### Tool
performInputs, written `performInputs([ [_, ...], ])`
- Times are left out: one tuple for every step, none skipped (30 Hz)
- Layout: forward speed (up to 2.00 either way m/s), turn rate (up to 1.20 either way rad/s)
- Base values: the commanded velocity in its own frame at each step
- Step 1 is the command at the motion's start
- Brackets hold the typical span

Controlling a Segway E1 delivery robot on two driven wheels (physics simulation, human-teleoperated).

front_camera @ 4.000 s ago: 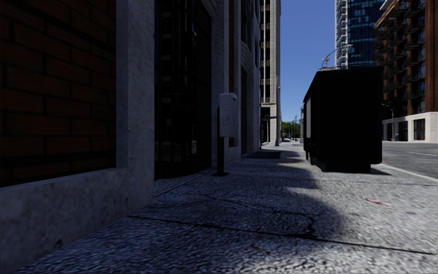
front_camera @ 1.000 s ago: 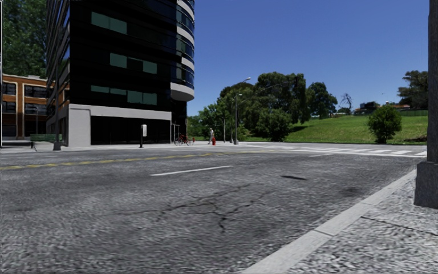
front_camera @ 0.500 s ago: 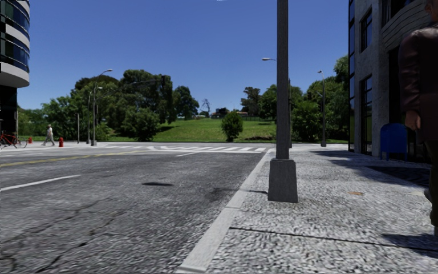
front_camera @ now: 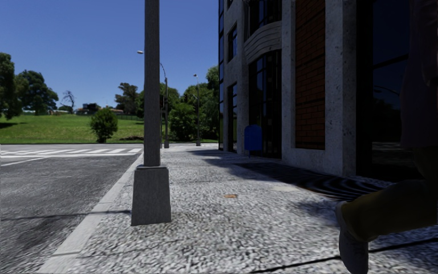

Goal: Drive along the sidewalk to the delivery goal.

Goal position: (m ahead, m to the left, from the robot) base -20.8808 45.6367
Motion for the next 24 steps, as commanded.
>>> performInputs([
  [1.41, 0.0],
  [1.41, 0.0],
  [1.41, 0.0],
  [1.41, 0.0],
  [1.41, 0.0],
  [1.41, 0.0],
  [1.41, 0.0],
  [1.41, 0.0],
  [1.41, 0.0],
  [1.41, 0.0],
  [1.41, 0.0],
  [1.41, 0.0],
  [1.41, 0.0],
  [1.41, 0.0],
  [1.41, 0.0],
  [1.41, 0.0],
  [1.41, 0.0],
  [1.41, 0.0],
  [1.41, 0.0],
  [1.41, 0.0],
  [1.41, 0.0],
  [1.41, 0.0],
  [1.41, 0.0],
  [1.41, 0.0],
])
